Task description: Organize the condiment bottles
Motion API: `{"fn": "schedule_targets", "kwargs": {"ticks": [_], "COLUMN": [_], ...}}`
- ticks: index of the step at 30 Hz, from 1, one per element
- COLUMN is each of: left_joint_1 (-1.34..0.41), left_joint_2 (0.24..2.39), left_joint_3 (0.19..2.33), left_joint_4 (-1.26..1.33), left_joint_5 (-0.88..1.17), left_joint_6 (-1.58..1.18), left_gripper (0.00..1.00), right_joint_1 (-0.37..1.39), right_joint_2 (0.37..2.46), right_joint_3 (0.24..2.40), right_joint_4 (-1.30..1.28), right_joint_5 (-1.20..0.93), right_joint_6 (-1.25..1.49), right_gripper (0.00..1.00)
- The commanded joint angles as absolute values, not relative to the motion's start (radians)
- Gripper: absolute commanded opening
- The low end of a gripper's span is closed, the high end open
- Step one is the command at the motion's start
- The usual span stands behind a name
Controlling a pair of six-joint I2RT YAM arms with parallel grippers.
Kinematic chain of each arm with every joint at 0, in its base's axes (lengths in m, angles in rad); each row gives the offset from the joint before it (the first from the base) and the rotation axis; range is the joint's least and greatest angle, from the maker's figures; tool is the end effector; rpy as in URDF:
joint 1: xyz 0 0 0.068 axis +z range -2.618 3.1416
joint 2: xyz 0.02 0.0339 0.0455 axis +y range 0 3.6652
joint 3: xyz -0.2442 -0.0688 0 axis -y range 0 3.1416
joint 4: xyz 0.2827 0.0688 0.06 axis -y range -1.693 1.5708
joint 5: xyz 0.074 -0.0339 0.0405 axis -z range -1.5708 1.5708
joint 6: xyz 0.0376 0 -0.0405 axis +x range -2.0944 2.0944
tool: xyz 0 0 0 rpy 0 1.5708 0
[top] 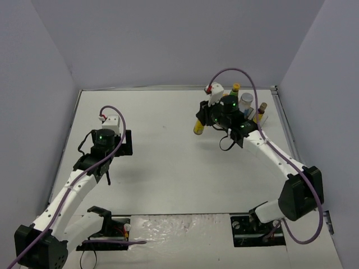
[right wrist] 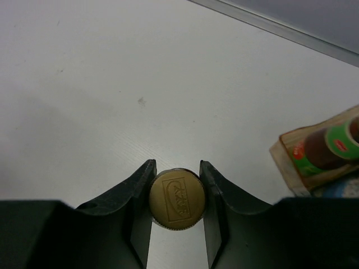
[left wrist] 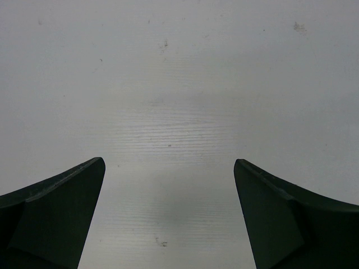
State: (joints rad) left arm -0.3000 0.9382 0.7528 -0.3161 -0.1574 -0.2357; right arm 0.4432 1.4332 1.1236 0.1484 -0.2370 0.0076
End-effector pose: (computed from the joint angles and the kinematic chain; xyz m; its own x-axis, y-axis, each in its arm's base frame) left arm 0.2520 -0.0718 0.2639 -0.4841 -0.0917 -0.8702 0.0489 0.9901 -0.1315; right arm 0.3424 0.1723 0.3087 -0.1498 -0.0629 -0.9867 -0.6251 0.7793 0.0452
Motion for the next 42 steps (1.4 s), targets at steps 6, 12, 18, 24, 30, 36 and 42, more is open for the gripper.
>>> {"fn": "schedule_targets", "kwargs": {"ticks": [6, 12, 18, 24, 30, 36, 42], "left_joint_1": [-0.305, -0.307, -0.307, -0.307, -0.305, -0.305, -0.305], "left_joint_2": [0.947, 0.938, 0.930, 0.931, 0.931, 0.932, 0.928], "left_joint_3": [0.783, 0.782, 0.782, 0.782, 0.782, 0.782, 0.782], "left_joint_4": [-0.282, -0.281, -0.282, -0.282, -0.281, -0.280, -0.279], "left_joint_5": [-0.158, -0.160, -0.163, -0.166, -0.169, -0.164, -0.164], "left_joint_6": [-0.230, -0.230, -0.229, -0.226, -0.224, -0.223, -0.222], "left_gripper": [0.97, 0.97, 0.97, 0.97, 0.97, 0.97, 0.97], "right_joint_1": [0.135, 0.005, -0.029, -0.041, -0.046, -0.046, -0.046], "right_joint_2": [1.206, 1.227, 1.305, 1.396, 1.469, 1.527, 1.555], "right_joint_3": [1.110, 1.108, 1.069, 1.029, 0.992, 0.961, 0.909], "right_joint_4": [0.042, 0.115, 0.287, 0.435, 0.542, 0.553, 0.565], "right_joint_5": [-0.096, -0.012, 0.085, 0.116, 0.110, 0.131, 0.137], "right_joint_6": [0.044, 0.073, 0.073, 0.071, 0.102, 0.120, 0.135], "right_gripper": [0.00, 0.00, 0.00, 0.00, 0.00, 0.00, 0.04]}}
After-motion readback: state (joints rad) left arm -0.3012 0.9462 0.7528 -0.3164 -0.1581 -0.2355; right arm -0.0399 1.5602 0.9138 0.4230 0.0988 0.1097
